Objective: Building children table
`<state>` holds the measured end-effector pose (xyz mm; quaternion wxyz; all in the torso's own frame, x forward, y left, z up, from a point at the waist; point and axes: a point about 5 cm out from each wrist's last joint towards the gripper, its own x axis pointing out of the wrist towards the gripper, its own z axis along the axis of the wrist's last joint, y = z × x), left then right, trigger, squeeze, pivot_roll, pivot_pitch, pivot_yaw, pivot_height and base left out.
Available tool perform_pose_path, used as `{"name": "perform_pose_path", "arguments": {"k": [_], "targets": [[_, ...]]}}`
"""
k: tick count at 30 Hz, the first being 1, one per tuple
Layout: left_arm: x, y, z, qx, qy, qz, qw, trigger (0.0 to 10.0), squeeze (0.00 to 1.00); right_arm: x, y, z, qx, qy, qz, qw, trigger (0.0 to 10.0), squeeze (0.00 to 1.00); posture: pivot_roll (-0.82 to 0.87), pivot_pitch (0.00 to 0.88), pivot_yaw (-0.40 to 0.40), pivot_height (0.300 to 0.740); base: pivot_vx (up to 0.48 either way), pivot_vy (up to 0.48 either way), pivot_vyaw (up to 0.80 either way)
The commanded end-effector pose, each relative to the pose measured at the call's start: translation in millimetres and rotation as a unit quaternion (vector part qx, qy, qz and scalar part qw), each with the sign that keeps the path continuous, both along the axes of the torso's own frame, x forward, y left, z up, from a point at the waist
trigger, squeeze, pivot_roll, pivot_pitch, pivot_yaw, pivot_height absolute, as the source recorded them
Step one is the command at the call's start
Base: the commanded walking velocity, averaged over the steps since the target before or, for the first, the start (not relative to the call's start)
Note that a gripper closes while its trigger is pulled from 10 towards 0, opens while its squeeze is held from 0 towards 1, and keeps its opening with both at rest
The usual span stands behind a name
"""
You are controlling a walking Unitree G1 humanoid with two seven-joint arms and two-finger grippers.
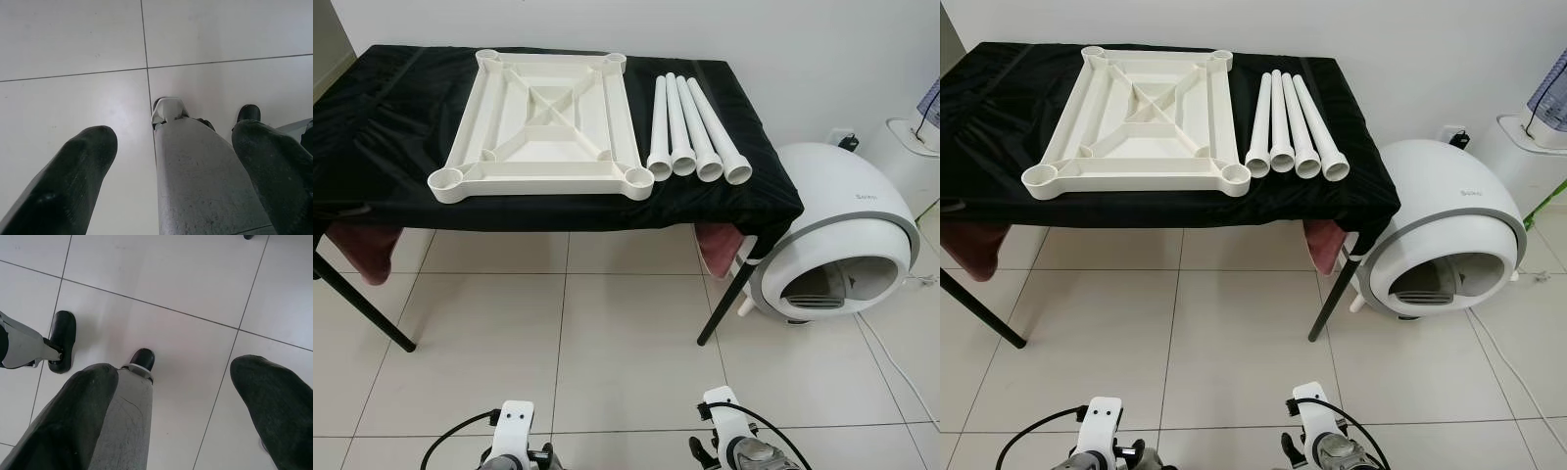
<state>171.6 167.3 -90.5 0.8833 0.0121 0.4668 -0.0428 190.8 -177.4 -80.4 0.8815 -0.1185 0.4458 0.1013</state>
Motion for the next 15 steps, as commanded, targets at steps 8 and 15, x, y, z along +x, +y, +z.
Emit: {"name": "perform_pose_path", "arguments": {"k": [8,15], "targets": [[-6.7,-0.6,-3.1,0.008,0.012,-0.015,1.000,10.0,0.00,-6.4,-0.7,-3.2,0.013,0.016,-0.006,1.000,10.0,0.00,0.01,0.000,-0.019,0.740,0.000,0.000,0.00],[-4.4,-1.8,-0.9,-0.003,-0.014,-0.007,1.000,10.0,0.00,-0.3,-2.5,0.7,0.020,-0.004,-0.014,1.000,10.0,0.00,0.00,0.000,-0.022,0.740,0.000,0.000,0.00]]}}
